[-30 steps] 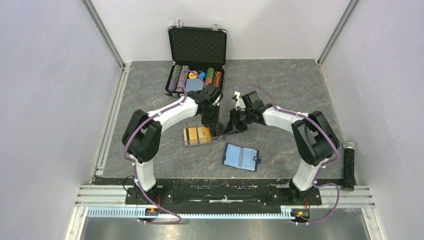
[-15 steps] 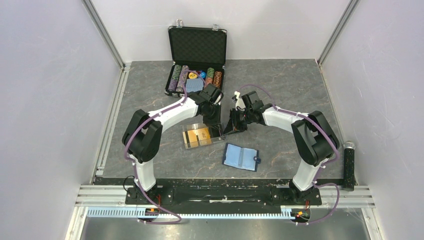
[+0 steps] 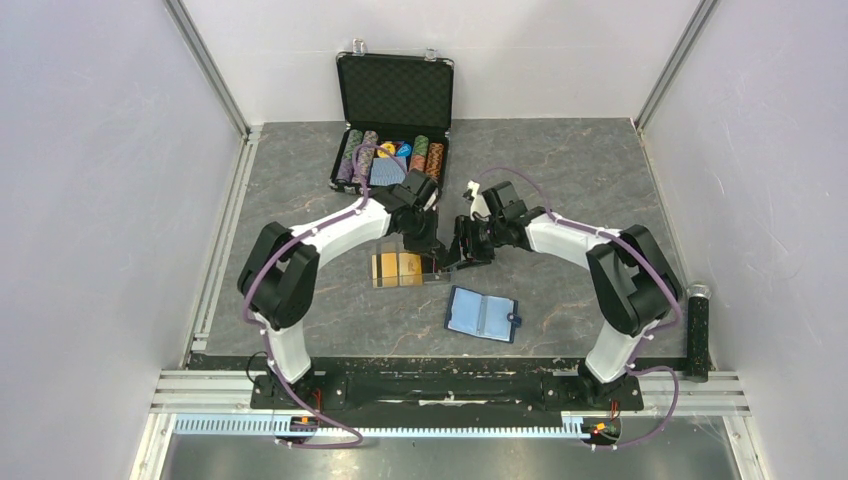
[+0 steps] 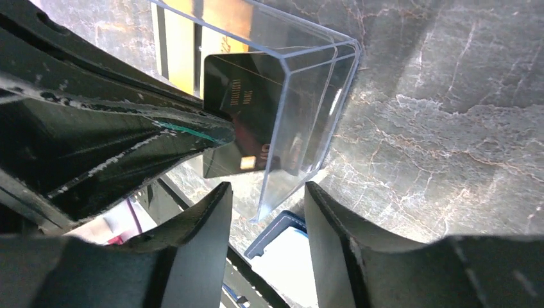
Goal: Put the credit cards into the card holder
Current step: Pick up the credit card from the storage box.
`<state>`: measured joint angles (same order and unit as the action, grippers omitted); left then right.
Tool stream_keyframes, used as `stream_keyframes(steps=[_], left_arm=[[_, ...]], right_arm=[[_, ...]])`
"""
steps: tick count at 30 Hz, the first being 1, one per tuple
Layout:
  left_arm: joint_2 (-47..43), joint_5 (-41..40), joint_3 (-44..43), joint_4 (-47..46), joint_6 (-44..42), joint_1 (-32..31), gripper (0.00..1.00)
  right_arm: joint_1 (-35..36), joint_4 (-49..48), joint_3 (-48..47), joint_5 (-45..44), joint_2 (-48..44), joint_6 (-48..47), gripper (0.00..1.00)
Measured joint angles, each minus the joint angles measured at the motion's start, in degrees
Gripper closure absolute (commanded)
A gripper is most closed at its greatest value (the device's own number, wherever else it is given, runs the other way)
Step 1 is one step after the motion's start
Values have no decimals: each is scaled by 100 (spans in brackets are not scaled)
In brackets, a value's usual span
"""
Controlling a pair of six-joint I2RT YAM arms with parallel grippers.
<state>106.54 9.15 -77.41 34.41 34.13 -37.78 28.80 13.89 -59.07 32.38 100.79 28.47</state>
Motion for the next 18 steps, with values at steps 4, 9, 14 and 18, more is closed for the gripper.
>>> stream_keyframes(steps=[4,9,14,18], left_arm=[[-503,-98,208,-13,11,85,98],[-1379,-179,413,-81,70,181,98],[-2380,175,981,-654,208,372,98],[-2990,1003,1770,-1698,555,546,98]], right_arm=[[-15,50,-35,-116,-310,0,30],[-155,33,-83,-173,-944,4,14],[-535,-157,55,17,-1685,66,10],[-841,-553,431,459,-2236,310,12]])
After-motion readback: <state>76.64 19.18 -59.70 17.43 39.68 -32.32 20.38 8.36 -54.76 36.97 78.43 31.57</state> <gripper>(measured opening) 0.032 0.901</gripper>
